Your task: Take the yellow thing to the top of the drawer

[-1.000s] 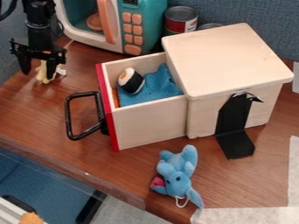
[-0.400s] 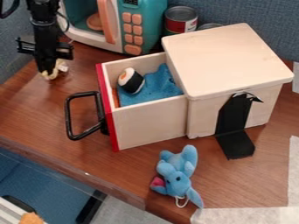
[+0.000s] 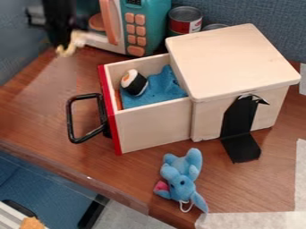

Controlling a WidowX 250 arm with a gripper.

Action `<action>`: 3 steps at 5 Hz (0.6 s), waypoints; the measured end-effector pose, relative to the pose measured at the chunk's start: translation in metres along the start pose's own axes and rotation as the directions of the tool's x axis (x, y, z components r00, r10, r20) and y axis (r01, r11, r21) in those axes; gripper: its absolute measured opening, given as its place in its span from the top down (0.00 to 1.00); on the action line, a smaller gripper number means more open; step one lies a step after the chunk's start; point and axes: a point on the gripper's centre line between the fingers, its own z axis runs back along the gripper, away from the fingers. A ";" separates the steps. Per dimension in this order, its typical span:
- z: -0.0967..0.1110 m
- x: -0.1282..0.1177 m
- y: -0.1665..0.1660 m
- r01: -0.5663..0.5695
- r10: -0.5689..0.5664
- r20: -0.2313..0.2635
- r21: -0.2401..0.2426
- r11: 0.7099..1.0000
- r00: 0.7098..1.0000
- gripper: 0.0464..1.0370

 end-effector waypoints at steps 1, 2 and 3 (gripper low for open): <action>0.044 -0.003 -0.039 0.133 -0.125 0.064 -0.127 0.983 0.990 0.99; 0.054 -0.013 -0.084 0.243 -0.241 0.042 -0.256 0.936 0.970 0.99; 0.056 -0.023 -0.131 0.344 -0.350 0.037 -0.304 0.888 0.936 0.99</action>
